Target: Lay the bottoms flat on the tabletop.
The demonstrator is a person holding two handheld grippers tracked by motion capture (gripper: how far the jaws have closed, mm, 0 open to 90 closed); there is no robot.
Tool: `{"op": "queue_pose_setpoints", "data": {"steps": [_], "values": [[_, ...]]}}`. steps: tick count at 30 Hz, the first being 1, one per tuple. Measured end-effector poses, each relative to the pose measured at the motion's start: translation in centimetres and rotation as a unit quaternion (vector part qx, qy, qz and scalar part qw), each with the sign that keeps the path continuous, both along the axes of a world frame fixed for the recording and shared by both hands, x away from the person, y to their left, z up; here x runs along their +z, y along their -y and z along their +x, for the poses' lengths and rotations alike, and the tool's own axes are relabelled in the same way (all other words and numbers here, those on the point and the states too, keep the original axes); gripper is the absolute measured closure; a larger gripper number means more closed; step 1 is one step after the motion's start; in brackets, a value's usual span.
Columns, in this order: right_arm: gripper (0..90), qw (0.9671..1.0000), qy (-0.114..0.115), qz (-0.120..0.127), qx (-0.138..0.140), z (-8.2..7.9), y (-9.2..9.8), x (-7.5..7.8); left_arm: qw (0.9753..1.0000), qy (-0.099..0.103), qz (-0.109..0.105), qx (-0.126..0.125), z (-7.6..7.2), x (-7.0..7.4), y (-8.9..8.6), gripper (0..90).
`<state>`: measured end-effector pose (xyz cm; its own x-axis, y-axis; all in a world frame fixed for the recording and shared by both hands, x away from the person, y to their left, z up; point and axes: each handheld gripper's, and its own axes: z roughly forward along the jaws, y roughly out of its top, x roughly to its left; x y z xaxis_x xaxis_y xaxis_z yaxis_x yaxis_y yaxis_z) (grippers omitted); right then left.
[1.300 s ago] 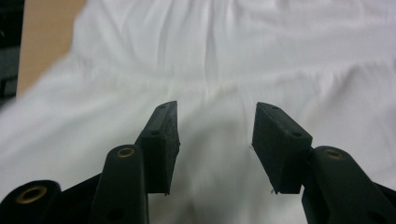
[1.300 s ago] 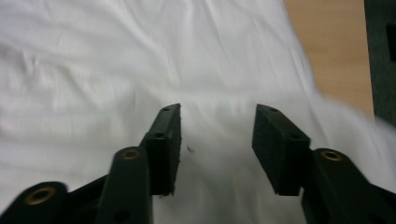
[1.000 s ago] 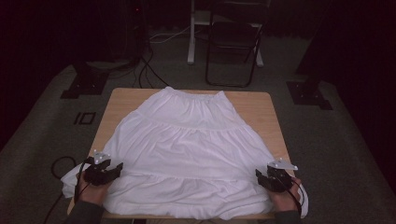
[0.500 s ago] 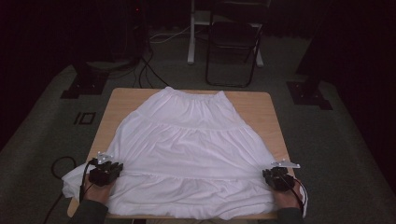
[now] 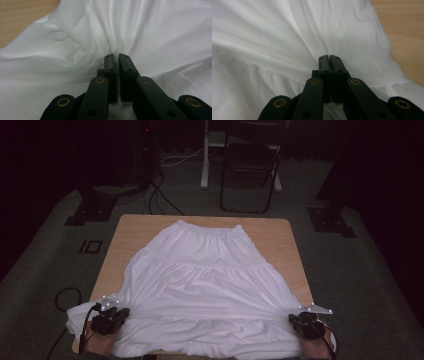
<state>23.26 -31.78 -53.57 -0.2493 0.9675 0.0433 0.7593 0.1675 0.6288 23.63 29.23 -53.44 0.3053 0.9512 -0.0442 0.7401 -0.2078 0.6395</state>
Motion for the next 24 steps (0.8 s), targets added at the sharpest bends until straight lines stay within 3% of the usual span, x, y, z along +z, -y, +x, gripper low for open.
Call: {"op": "queue_pose_setpoints", "data": {"steps": [8, 11, 14, 17, 19, 20, 24], "values": [[88.7, 0.9997, -0.009, 0.015, -0.019, -4.3, 1.5, 0.0, 0.9997, -0.016, -0.009, -0.015, -4.1, 0.1, 0.1, 85.6], [88.6, 0.9995, -0.019, 0.012, -0.022, -5.1, 1.7, 0.1, 0.9996, -0.022, -0.003, -0.02, -4.8, 0.2, 0.4, 85.1], [81.8, 0.9997, -0.018, 0.006, -0.015, -4.9, 1.3, 0.2, 0.9998, -0.009, 0.005, -0.019, -4.4, 0.5, 1.0, 76.3], [69.4, 0.9999, 0.003, 0.013, -0.001, -4.2, 0.8, 0.5, 0.9997, 0.02, 0.008, -0.013, -3.6, 1.2, 1.4, 67.3], [60.8, 0.9994, 0.032, 0.013, 0.003, -3.6, 0.4, 0.9, 0.9993, 0.034, 0.014, -0.01, -2.6, 1.6, 1.5, 62.2], [57.9, 0.999, 0.043, 0.013, 0.005, -3.1, 0.3, 1.1, 0.9992, 0.033, 0.02, -0.005, -1.7, 1.5, 1.5, 60.0], [50.0, 0.9987, 0.051, 0.005, 0.001, -0.1, 0.0, 0.8, 0.9988, 0.028, 0.039, 0.009, 0.8, 0.6, 1.4, 56.0]]}}
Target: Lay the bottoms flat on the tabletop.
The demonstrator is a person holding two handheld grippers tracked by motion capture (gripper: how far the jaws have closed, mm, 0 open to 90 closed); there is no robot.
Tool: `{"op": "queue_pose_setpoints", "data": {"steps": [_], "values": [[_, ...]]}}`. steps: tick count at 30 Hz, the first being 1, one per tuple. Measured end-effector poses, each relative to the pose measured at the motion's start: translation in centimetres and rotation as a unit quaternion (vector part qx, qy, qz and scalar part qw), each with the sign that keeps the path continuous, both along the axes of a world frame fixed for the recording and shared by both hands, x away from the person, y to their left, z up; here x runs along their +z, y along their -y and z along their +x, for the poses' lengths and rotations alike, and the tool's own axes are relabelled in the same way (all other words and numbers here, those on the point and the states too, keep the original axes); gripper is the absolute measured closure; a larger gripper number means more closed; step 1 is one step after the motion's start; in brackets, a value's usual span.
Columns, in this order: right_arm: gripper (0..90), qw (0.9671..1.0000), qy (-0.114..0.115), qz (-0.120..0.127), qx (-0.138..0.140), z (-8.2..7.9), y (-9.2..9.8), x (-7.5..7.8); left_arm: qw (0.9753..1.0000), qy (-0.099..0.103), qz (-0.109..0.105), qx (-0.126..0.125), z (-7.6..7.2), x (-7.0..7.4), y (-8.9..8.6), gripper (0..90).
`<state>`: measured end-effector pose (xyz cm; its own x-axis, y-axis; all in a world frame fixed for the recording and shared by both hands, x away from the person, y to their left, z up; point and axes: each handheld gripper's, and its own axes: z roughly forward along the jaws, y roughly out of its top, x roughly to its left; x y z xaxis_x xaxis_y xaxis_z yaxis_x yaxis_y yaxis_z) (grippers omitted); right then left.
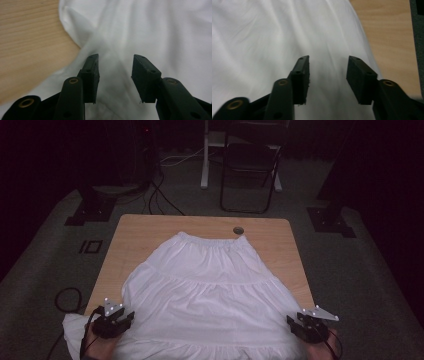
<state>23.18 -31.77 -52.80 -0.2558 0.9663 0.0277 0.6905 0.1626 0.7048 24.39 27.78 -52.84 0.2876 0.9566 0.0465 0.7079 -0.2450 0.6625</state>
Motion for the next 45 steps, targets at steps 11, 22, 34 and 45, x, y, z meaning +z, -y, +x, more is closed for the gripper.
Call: {"op": "queue_pose_setpoints", "data": {"steps": [11, 22, 34, 45], "values": [[60.2, 0.9998, -0.012, -0.008, 0.012, 1.9, -0.5, -1.3, 0.9994, -0.012, 0.021, 0.026, -0.3, -0.5, -1.1, 83.4], [73.9, 0.9981, -0.02, -0.006, 0.058, 0.9, -2.0, -1.1, 0.996, -0.036, 0.031, 0.075, -5.3, -0.2, -3.7, 84.5], [86.2, 0.998, -0.02, -0.06, -0.004, 1.0, -0.5, -0.9, 0.9991, -0.023, -0.008, 0.034, -3.4, -0.3, -2.2, 70.7], [69.3, 0.9994, -0.004, -0.029, -0.02, 1.4, 0.2, -0.7, 0.9993, 0.026, -0.026, -0.011, -0.5, 1.4, 1.0, 55.9]]}}
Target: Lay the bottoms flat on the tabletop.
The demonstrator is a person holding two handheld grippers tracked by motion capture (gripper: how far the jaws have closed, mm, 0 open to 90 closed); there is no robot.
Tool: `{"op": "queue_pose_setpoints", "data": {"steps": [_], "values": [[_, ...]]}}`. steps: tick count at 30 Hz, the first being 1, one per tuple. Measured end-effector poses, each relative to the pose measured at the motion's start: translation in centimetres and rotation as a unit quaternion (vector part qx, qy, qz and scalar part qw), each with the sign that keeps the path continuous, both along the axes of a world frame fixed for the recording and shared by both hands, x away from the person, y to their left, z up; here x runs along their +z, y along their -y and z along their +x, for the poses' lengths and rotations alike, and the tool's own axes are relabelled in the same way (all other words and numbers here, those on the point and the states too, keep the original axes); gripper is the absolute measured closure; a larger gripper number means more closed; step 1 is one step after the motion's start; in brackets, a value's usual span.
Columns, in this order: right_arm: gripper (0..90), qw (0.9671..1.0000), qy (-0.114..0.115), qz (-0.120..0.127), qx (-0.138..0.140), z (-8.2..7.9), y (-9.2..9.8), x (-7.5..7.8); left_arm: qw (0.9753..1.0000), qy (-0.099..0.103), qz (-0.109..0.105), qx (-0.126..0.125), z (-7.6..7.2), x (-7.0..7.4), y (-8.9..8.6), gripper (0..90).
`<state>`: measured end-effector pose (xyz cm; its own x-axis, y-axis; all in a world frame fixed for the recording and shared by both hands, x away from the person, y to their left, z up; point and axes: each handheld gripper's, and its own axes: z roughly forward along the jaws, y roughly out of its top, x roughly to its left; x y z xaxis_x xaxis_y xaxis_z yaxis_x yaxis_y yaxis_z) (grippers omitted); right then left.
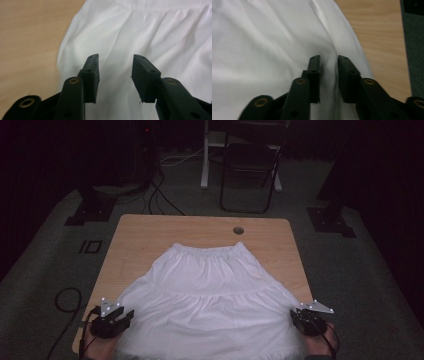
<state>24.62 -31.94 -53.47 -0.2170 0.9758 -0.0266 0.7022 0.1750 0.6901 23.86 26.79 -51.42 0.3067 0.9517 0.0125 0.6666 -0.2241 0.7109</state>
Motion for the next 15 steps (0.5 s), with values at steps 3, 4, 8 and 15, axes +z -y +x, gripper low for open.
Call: {"op": "queue_pose_setpoints", "data": {"steps": [3, 4, 8, 15], "values": [[62.4, 0.9997, 0.015, 0.006, 0.019, 0.5, -0.8, 0.5, 0.9998, -0.003, 0.014, -0.012, 1.7, -0.5, 1.5, 53.2], [60.7, 0.9996, 0.018, 0.006, 0.022, 0.9, -1.2, 0.7, 0.9997, -0.002, 0.019, -0.017, 2.3, -0.8, 2.0, 52.6], [55.1, 0.9988, 0.031, 0.013, 0.035, 2.7, -2.8, 1.2, 0.9993, -0.005, 0.03, -0.022, 5.2, -1.9, 4.0, 49.4], [47.7, 0.9985, 0.021, 0.01, 0.05, 6.6, -5.9, 0.6, 0.9998, 0.004, 0.014, -0.017, 8.5, -2.8, 5.6, 47.6]]}}
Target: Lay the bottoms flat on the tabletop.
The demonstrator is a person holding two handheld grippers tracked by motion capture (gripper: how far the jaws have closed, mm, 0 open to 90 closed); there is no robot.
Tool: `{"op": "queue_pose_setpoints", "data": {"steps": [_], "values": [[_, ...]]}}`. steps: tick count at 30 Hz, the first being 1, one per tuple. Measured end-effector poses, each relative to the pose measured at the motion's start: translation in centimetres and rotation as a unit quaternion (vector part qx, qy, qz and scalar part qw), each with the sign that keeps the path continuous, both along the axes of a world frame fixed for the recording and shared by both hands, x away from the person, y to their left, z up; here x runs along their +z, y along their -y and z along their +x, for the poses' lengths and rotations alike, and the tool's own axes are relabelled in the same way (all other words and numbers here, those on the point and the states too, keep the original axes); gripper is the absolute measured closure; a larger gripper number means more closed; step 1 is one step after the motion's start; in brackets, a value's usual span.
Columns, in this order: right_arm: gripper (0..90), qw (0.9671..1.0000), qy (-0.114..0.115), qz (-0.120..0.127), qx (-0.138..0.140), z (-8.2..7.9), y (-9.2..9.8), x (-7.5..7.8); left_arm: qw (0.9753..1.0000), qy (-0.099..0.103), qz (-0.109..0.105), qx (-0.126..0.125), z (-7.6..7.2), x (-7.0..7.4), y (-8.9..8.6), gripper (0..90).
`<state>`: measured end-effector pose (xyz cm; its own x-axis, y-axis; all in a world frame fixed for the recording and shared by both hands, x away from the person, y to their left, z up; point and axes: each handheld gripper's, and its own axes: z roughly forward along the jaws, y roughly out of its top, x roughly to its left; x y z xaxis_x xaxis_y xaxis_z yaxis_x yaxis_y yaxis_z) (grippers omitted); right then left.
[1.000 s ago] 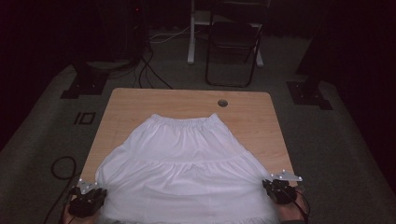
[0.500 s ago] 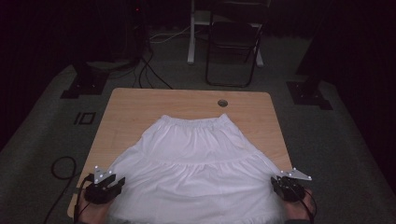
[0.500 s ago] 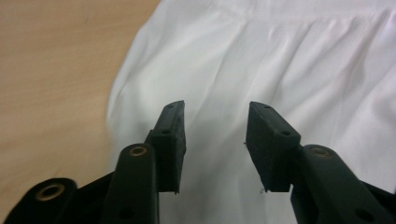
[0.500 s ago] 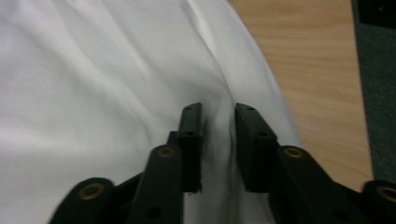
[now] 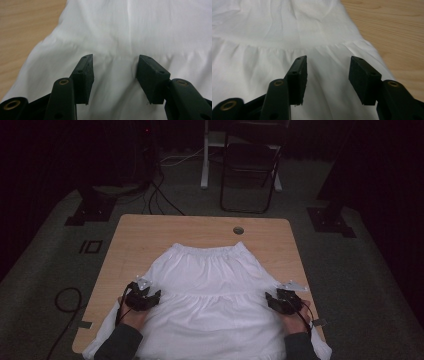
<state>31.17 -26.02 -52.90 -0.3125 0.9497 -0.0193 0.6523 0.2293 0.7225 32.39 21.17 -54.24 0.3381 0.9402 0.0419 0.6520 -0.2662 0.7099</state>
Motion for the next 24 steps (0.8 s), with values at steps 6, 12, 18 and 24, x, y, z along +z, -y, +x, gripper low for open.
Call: {"op": "queue_pose_setpoints", "data": {"steps": [6, 12, 18, 24], "values": [[43.0, 0.9999, -0.016, 0.006, -0.001, 1.7, -1.2, -1.5, 0.9994, 0.019, -0.024, -0.012, 1.3, -0.6, 0.5, 48.7], [48.0, 0.9999, 0.0, 0.01, -0.01, 2.7, -1.3, -1.7, 0.9994, 0.023, -0.026, -0.006, 2.9, -0.5, 0.4, 64.7], [60.3, 0.9998, 0.013, 0.014, -0.007, 4.9, -1.7, -1.9, 0.9995, 0.025, -0.02, 0.006, 5.0, -0.4, -0.1, 78.1], [68.1, 0.9997, 0.016, 0.015, 0.002, 7.4, -3.2, -1.8, 0.9988, 0.027, -0.022, 0.034, 7.2, -0.4, -1.8, 81.4]]}}
